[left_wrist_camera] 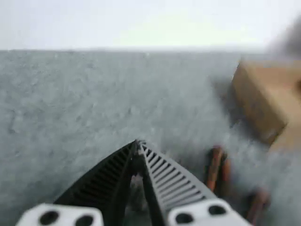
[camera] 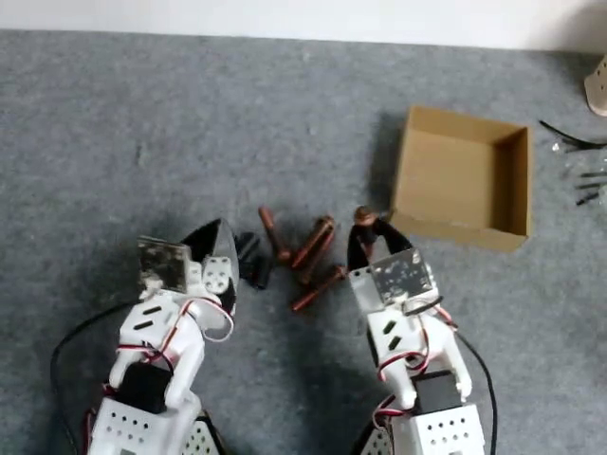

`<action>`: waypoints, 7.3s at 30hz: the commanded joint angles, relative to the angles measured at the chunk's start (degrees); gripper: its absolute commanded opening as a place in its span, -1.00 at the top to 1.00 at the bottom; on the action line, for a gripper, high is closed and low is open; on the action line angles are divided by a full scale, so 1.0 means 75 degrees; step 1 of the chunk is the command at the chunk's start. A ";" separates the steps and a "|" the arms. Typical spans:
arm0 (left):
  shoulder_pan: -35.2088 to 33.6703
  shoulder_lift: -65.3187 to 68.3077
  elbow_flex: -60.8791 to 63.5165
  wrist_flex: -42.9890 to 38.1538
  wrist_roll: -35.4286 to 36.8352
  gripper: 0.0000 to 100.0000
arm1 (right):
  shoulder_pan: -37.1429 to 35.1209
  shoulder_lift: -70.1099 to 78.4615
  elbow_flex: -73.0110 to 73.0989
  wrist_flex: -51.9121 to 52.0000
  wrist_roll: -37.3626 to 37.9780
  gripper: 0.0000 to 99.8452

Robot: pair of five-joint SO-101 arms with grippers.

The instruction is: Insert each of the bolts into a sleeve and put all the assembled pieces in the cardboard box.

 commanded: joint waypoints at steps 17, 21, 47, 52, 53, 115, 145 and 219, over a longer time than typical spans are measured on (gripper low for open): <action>-0.1096 -0.0076 -0.0076 0.0352 -0.1524 0.99 | 0.1155 0.1823 -0.1940 -0.0064 -0.0598 0.99; -0.1108 -0.0076 -0.0053 0.0352 -0.1547 0.99 | 0.1272 0.5034 -0.4097 -0.0311 -0.0598 0.99; -0.1084 -0.0088 -0.0029 0.0316 -0.1536 0.98 | 0.2760 1.5982 -1.2665 0.1834 -0.3692 0.98; -0.1108 -0.0088 -0.0029 0.0316 -0.1536 0.98 | 0.2749 1.5994 -1.2665 0.1834 -0.3669 0.79; -0.1108 -0.0088 -0.0029 0.0316 -0.1536 0.98 | 0.2749 1.5994 -1.2665 0.1834 -0.3669 0.71; -0.2092 -0.0111 -0.0088 0.0082 -0.0680 0.98 | -0.3686 1.4166 -0.8281 0.1014 -0.4700 0.57; -0.2081 -0.0100 -0.0076 0.0082 -0.0692 0.98 | -0.4120 1.4189 -0.8234 0.2655 -0.4677 0.72; -0.0404 0.0275 -0.1495 0.1078 -0.4255 0.86 | 0.1272 -0.0721 0.0967 0.2022 -0.1782 0.99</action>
